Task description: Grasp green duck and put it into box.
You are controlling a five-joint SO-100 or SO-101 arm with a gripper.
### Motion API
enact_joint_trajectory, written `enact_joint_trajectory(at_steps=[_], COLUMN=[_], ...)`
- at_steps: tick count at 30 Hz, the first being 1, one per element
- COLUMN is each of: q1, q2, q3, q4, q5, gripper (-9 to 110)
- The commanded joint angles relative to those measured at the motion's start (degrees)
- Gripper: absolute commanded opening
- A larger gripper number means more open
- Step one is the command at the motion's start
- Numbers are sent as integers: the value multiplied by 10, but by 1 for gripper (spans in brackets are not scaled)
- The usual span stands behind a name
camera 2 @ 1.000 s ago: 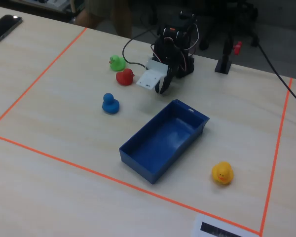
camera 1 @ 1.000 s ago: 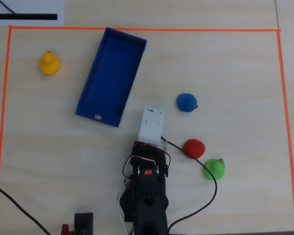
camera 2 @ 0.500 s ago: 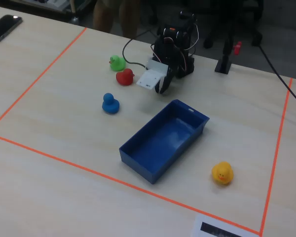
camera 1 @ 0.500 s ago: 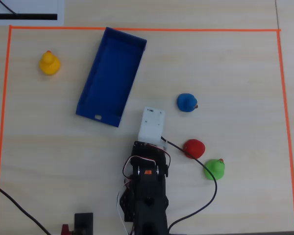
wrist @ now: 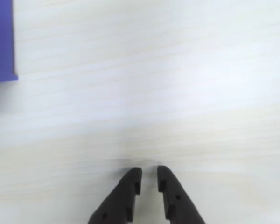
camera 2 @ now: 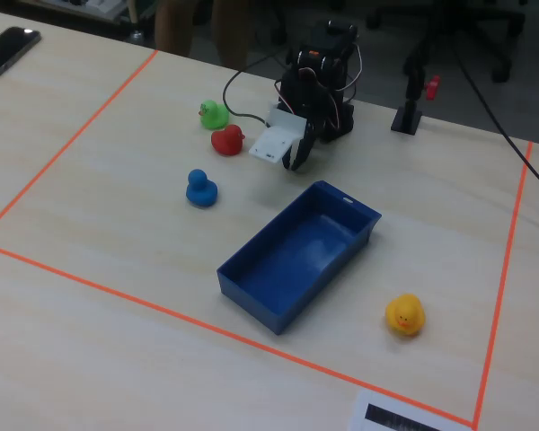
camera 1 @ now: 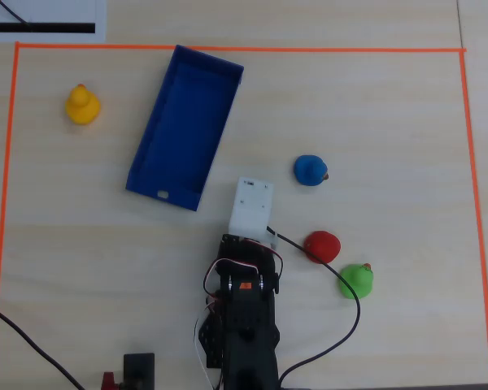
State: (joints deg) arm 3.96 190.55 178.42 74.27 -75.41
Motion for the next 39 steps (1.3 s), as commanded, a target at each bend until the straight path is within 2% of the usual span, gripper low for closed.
enact_joint_trajectory(at_steps=[1, 5, 9, 14, 18, 25, 28, 33, 39], q1=[29, 127, 235, 374, 492, 646, 692, 735, 762], q2=[-10, -95, -235, -353, -411, -495, -538, -592, -612], q3=[-3, -74, -241, -458, -545, -526, -485, -370, -321], q4=[8, -54, -98, -55, -43, -196, -297, -468, -506], q5=[-23, -54, -33, -32, -79, -78, -80, -104, -132], gripper=[2, 0, 0, 1, 16, 29, 34, 36, 35])
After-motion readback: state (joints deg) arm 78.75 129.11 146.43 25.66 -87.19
